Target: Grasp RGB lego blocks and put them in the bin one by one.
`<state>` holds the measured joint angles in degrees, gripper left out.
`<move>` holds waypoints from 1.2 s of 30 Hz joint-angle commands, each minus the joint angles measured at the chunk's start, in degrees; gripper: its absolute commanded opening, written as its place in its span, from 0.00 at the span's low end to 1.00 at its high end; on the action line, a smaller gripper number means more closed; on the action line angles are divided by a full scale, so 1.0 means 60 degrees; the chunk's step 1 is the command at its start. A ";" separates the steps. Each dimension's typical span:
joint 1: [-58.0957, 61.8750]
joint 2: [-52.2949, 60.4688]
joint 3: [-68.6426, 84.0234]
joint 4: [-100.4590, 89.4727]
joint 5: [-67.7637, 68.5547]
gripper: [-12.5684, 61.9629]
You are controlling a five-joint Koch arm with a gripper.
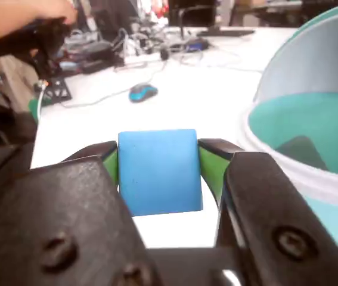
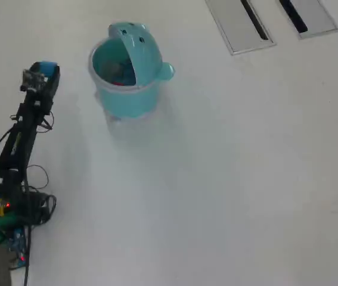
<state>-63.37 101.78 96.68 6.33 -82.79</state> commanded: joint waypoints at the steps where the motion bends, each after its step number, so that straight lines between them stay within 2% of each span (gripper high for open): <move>1: 0.0073 0.0088 -0.1274 -0.0615 -0.0088 0.24; 8: 0.1274 -0.2139 -0.4438 -0.0791 -0.0264 0.24; 14: 0.1699 -0.3120 -0.5786 -0.0791 -0.0278 0.24; 21: 0.2314 -0.5522 -0.9507 -0.0117 -0.0264 0.24; 32: 0.3076 -0.6079 -0.9609 -0.0308 -0.0557 0.25; 33: 0.3193 -0.6079 -0.9609 -0.0352 -0.0615 0.26; 35: 0.3413 -0.6079 -0.9580 -0.0278 -0.1274 0.38; 36: 0.3428 -0.6079 -0.9551 -0.0249 -0.1450 0.41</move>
<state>-43.59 63.81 44.47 6.42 -89.47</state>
